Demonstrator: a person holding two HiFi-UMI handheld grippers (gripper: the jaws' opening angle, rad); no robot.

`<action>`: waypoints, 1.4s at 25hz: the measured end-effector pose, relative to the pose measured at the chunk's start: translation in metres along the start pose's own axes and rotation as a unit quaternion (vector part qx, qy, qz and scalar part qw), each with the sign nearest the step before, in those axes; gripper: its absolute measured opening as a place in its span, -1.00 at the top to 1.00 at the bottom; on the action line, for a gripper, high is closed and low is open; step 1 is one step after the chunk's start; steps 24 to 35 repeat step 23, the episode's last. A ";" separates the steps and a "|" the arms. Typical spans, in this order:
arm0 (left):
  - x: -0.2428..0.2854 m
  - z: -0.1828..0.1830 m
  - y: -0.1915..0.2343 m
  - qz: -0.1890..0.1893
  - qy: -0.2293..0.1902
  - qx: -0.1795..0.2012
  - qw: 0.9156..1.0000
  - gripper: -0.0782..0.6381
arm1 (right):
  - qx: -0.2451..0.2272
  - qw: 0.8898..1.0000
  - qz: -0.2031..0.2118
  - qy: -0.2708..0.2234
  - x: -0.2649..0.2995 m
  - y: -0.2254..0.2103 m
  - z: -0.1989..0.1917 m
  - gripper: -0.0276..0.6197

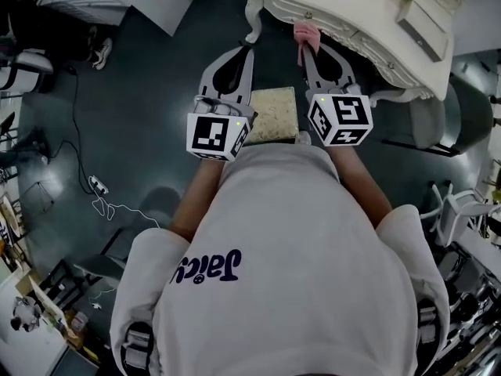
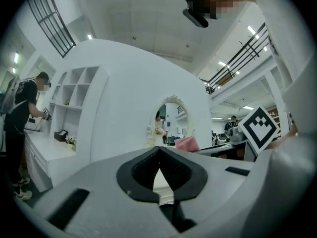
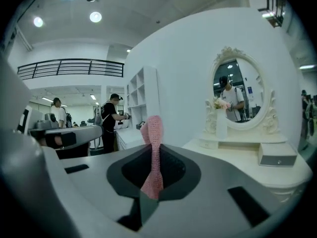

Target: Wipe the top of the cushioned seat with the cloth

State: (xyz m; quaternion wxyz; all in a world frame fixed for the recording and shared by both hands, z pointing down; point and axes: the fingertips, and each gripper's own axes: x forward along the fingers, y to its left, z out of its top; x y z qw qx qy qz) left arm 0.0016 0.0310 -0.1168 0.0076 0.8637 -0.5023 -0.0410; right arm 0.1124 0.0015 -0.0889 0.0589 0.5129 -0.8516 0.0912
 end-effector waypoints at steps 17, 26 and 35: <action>0.014 0.012 0.012 0.037 -0.014 0.005 0.999 0.75 | -0.020 0.999 -0.004 -0.038 0.010 -0.008 0.031 0.84; -0.001 -0.002 0.006 0.028 0.021 -0.017 0.999 0.75 | -0.022 0.999 0.021 -0.017 0.006 0.008 0.020 0.84; -0.001 -0.002 0.006 0.028 0.021 -0.017 0.999 0.75 | -0.022 0.999 0.021 -0.017 0.006 0.008 0.020 0.84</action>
